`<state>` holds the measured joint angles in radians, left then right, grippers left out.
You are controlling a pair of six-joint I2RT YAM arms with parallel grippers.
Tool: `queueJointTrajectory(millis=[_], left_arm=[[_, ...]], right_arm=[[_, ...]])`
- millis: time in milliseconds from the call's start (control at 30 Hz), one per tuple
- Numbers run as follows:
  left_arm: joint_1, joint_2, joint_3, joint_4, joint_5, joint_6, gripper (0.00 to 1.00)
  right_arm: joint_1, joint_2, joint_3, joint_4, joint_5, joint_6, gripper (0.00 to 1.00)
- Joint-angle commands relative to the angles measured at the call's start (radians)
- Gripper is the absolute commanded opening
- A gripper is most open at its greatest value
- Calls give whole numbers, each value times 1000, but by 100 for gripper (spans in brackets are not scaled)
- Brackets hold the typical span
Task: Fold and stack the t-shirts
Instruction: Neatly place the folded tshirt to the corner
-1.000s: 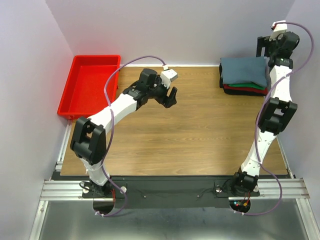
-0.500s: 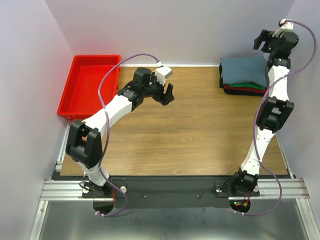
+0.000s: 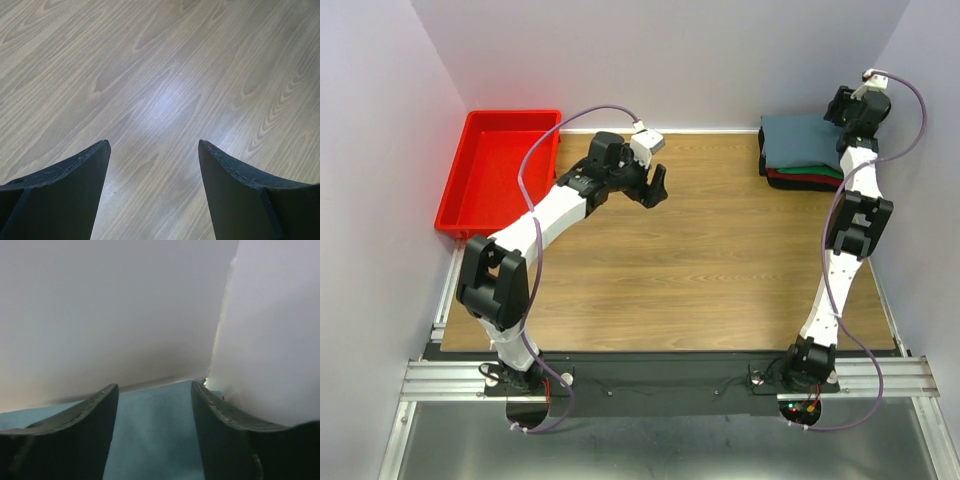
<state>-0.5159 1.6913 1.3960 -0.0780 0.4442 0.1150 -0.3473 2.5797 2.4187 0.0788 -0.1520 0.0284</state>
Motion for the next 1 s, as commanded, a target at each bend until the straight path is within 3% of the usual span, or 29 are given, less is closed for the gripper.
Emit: queueJointTrajectory(millis=[0, 133, 233, 767, 867, 967], left_arm=[[8, 25, 75, -20, 16, 14, 82], [13, 53, 109, -45, 14, 26, 82], [22, 71, 153, -58, 2, 35, 82], [47, 68, 149, -97, -4, 45, 83], [50, 50, 130, -92, -16, 49, 83], [51, 25, 101, -79, -28, 46, 84]], right_arm=[[-4, 23, 2, 141, 78, -18, 61], [-4, 51, -13, 180, 121, -21, 35], [-4, 72, -32, 239, 146, -70, 31], [-21, 209, 36, 395, 244, -163, 33], [-22, 182, 16, 412, 261, -157, 38], [-24, 110, -39, 423, 241, -137, 52]])
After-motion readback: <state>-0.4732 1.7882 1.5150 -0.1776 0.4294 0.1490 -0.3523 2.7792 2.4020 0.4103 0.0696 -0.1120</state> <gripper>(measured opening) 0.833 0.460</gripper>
